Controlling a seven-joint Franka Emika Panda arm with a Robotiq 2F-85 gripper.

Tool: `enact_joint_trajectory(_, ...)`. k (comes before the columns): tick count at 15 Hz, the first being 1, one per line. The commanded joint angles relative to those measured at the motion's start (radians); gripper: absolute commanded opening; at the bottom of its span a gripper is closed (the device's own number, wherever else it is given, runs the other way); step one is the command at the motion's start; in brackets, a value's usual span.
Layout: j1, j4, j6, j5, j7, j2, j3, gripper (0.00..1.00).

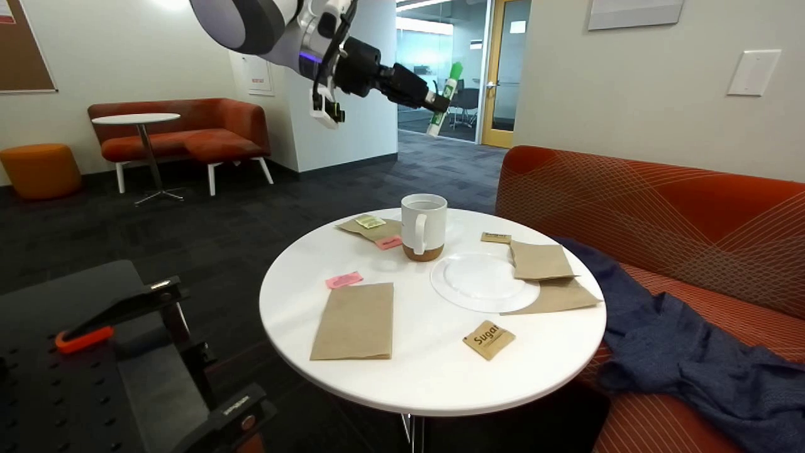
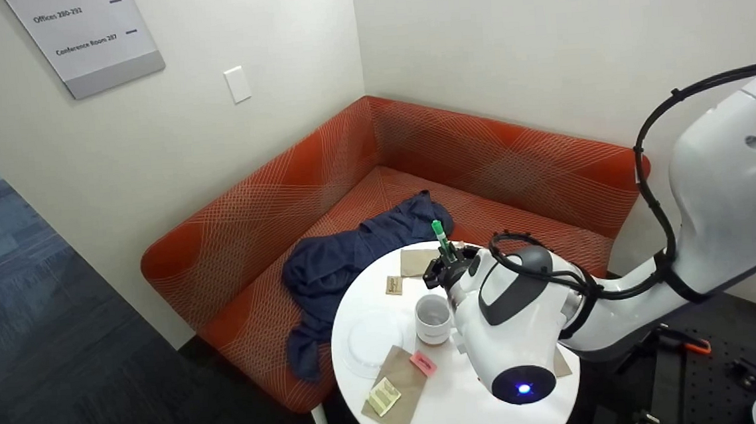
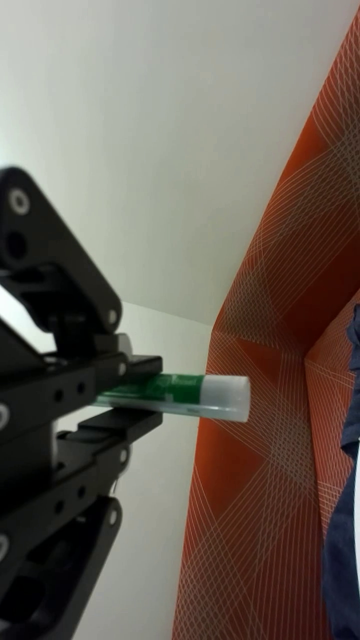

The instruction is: Put the green marker inside the white mug

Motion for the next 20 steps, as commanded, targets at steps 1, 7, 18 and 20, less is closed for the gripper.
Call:
enact_joint_trajectory(1, -0.021, -0.014, -0.006, -0.017, 0.033, -0.010, 0.030, 0.05)
enact_joint_trajectory(7, 0.000, -0.022, -0.060, -0.128, 0.195, 0.002, 0.049, 0.05)
enact_joint_trajectory(18, 0.013, -0.074, -0.202, -0.123, 0.345, 0.057, 0.101, 0.05)
enact_joint_trajectory(20, 0.011, -0.083, -0.196, -0.121, 0.378, 0.070, 0.108, 0.05)
